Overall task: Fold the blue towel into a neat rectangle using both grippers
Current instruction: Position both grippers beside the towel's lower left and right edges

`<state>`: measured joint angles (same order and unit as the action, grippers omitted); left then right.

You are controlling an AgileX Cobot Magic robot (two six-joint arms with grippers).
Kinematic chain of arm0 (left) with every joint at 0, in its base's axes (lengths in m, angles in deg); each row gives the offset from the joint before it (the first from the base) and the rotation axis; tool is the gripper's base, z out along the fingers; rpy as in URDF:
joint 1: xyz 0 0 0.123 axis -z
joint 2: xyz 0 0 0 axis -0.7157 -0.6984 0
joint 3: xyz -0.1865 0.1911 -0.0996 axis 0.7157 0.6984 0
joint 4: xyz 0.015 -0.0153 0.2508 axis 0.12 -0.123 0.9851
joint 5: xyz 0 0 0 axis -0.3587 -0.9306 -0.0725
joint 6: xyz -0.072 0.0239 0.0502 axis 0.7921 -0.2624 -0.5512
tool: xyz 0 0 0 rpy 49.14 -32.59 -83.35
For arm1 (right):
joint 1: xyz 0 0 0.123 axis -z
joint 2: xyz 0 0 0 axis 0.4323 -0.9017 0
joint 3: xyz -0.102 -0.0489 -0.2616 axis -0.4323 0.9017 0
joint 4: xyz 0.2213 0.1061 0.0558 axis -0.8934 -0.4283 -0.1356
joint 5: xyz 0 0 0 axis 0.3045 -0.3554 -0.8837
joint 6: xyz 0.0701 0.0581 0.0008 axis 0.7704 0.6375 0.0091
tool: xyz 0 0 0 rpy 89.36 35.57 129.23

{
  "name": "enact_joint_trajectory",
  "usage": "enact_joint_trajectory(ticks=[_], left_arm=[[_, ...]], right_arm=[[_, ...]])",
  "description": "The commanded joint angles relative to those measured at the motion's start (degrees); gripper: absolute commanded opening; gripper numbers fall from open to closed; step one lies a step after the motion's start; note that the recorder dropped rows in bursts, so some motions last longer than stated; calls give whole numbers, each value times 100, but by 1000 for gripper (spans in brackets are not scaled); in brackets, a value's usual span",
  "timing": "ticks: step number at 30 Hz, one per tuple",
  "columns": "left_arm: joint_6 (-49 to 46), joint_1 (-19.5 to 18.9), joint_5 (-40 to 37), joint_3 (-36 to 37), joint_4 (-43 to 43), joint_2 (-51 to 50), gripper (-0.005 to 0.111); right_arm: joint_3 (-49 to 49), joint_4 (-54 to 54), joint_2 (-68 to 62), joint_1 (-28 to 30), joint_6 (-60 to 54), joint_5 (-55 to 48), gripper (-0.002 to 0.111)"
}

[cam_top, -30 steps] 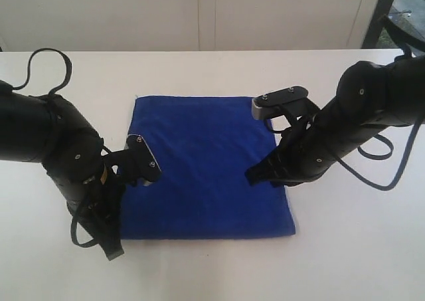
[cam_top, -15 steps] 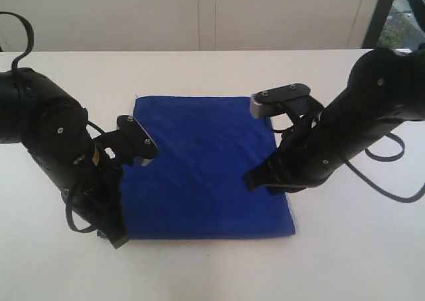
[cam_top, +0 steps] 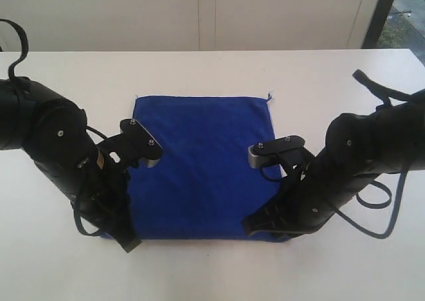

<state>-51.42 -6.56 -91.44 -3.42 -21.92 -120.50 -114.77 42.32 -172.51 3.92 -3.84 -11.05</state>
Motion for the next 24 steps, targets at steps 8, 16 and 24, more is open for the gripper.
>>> enact_joint_trajectory(ticks=[8, 16, 24], left_arm=[[-19, 31, 168, 361, -43, -330, 0], [-138, 31, -230, 171, 20, -80, 0], [-1116, 31, -873, -45, 1230, 624, 0]], right_arm=[[54, 7, -224, -28, 39, 118, 0], [35, 7, 572, -28, 39, -261, 0], [35, 609, 1516, -52, -1295, -333, 0]])
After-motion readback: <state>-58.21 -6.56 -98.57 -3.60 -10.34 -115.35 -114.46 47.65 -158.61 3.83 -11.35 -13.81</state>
